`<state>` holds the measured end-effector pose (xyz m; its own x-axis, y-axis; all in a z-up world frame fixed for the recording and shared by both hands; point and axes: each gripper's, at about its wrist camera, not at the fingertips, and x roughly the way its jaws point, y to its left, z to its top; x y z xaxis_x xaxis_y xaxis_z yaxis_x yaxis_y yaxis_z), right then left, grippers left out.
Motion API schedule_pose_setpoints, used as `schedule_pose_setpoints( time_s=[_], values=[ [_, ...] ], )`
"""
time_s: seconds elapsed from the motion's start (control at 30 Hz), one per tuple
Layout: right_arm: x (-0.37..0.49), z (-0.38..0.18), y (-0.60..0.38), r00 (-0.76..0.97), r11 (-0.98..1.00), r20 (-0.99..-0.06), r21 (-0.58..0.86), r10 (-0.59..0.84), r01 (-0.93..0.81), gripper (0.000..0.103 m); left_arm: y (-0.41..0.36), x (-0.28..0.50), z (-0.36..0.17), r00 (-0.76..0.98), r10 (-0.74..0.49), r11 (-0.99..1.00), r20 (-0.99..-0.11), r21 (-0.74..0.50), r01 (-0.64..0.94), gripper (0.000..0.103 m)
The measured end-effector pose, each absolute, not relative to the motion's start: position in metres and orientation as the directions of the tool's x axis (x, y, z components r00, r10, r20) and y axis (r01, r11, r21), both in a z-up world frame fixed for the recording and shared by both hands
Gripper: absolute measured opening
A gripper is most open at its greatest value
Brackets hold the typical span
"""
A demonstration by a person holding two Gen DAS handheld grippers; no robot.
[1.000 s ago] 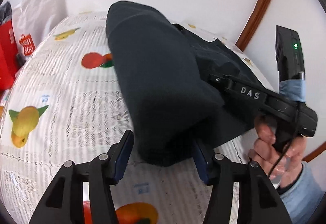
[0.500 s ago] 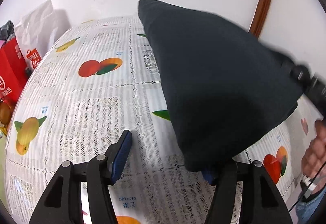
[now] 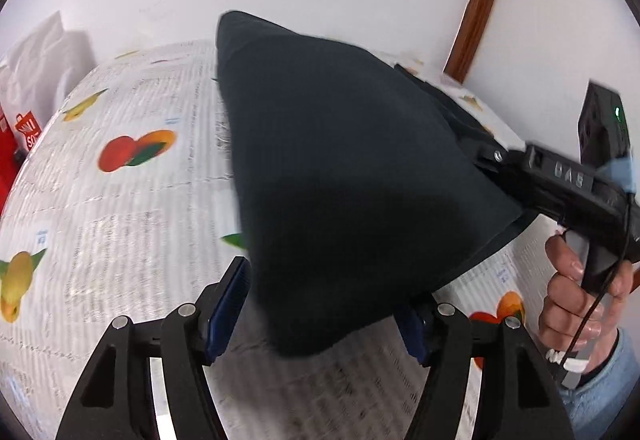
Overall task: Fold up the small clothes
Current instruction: 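Fold the lifted half over the rest with the right gripper and release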
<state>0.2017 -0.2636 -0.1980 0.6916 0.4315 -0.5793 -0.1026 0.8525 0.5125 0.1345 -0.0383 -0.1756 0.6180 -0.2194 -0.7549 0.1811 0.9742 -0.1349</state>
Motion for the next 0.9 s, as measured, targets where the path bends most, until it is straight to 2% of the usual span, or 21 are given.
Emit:
schedule_pose_setpoints(
  time_s=[0.03,0.1,0.13,0.27,0.37,0.43,0.47,0.63,0.7,0.77,0.9],
  values=[
    [0.207,-0.199,-0.262,0.689,0.847,-0.582,0.524,0.433,-0.089,0.045,-0.044,0.138,-0.179,0.609,-0.188,0.981,-0.770,-0.112,0.161,0.066],
    [0.214,-0.199,-0.258,0.682,0.851,-0.593,0.518,0.428,-0.084,0.025,-0.050,0.138,-0.179,0.628,-0.154,0.986,-0.763,-0.076,0.149,0.068],
    [0.218,-0.198,-0.256,0.680,0.858,-0.595,0.505,0.428,-0.099,0.018,-0.053,0.138,-0.181,0.631,-0.135,0.988,-0.764,-0.055,0.144,0.069],
    [0.213,-0.176,-0.262,0.751,0.917,-0.563,0.372,0.345,-0.142,0.013,-0.055,0.140,-0.182,0.634,-0.116,0.991,-0.765,-0.048,0.123,0.069],
    [0.179,-0.141,-0.293,0.861,0.921,-0.412,0.360,0.298,-0.147,0.013,-0.053,0.145,-0.181,0.625,-0.124,0.991,-0.770,-0.063,0.118,0.069],
    [0.161,-0.133,-0.312,0.903,0.927,-0.355,0.359,0.240,-0.106,0.013,-0.051,0.146,-0.181,0.628,-0.128,0.991,-0.768,-0.069,0.117,0.069],
    [0.158,-0.135,-0.320,0.908,0.936,-0.364,0.345,0.206,-0.074,0.013,-0.049,0.145,-0.180,0.629,-0.128,0.991,-0.767,-0.068,0.118,0.070],
    [0.178,-0.186,-0.340,0.795,0.936,-0.570,0.352,0.208,0.007,0.014,-0.053,0.143,-0.180,0.639,-0.115,0.991,-0.760,-0.045,0.125,0.071],
    [0.177,-0.193,-0.337,0.791,0.945,-0.581,0.326,0.192,0.010,0.017,-0.055,0.143,-0.182,0.644,-0.115,0.990,-0.756,-0.034,0.136,0.071],
    [0.174,-0.190,-0.335,0.796,0.948,-0.580,0.318,0.175,0.023,0.027,-0.055,0.142,-0.180,0.639,-0.140,0.986,-0.756,-0.050,0.157,0.071],
    [0.176,-0.194,-0.338,0.780,0.937,-0.595,0.349,0.193,0.034,0.029,-0.059,0.141,-0.175,0.630,-0.214,0.974,-0.747,-0.118,0.192,0.071]
  ],
)
